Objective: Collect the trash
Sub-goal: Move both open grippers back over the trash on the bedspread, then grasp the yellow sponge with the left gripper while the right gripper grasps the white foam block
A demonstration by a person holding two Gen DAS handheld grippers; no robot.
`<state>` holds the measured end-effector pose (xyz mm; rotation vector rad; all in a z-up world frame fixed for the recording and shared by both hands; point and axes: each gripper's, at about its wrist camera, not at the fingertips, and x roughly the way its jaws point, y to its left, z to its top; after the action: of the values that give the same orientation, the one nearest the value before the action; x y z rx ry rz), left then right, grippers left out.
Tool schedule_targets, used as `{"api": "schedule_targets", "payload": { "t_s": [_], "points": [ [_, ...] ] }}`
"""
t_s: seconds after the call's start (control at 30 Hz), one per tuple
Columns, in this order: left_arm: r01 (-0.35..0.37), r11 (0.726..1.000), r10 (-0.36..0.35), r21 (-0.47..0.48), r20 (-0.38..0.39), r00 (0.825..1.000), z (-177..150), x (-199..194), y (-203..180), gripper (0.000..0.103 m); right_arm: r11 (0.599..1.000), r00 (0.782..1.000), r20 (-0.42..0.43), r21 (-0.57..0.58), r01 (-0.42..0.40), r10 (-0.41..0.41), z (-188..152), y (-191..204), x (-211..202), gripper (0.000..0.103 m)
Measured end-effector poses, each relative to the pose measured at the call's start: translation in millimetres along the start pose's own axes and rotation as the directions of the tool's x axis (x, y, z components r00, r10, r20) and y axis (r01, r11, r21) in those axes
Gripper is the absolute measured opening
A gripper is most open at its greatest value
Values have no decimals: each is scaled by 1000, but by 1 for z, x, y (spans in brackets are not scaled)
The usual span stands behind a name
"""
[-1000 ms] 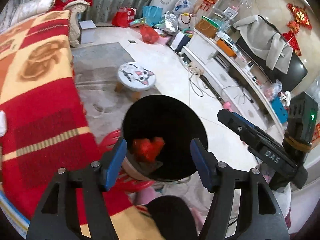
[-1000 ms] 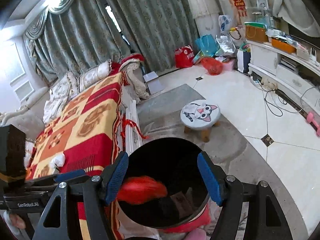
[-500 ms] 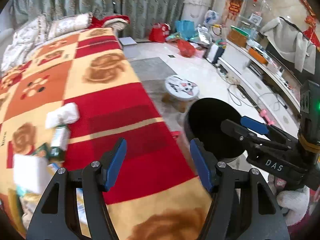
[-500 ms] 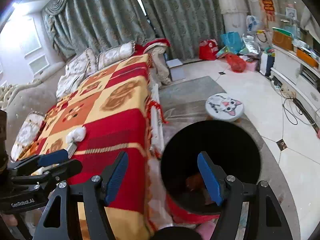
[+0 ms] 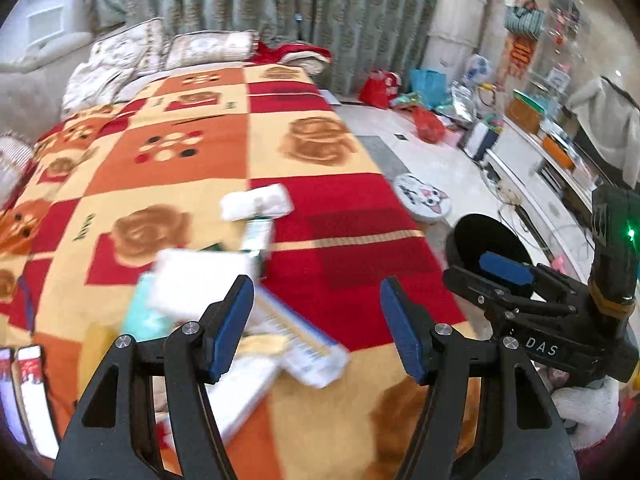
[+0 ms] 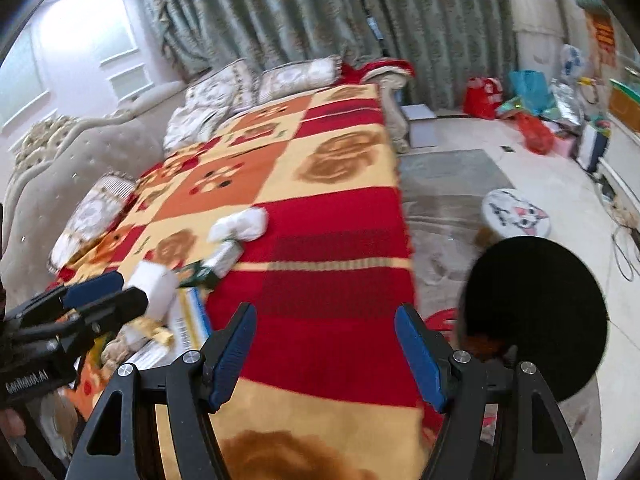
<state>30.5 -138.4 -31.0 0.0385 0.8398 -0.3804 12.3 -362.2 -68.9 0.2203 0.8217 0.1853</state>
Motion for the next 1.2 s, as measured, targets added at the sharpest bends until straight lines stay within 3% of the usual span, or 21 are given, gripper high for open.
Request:
{"api": "schedule_targets", "payload": {
  "t_s": [0.3, 0.57, 0.77, 1.07, 1.2],
  "points": [
    [-118, 990, 116, -83, -35, 993, -24, -25, 87, 65, 987, 987, -91, -83, -138, 130, -8, 56, 32, 69],
    [-150, 977, 137, -153, -93, 986, -51, -29, 139, 65, 975, 958, -226, -88, -203, 179, -20, 83, 79, 71],
    [-164, 969, 140, -186, -136, 981, -67, -22, 165, 65, 963, 956, -205, -124, -239, 210, -3, 102, 80, 71],
    [-138, 965, 96, -222, -190, 977, -72, 1, 185, 65, 873, 949, -257, -402, -277, 183, 29, 161, 118, 79],
    [-121, 971, 78, -206, -204, 976, -69, 15, 188, 65, 833, 938, -309, -468, -294, 158, 28, 169, 137, 79]
  ]
}}
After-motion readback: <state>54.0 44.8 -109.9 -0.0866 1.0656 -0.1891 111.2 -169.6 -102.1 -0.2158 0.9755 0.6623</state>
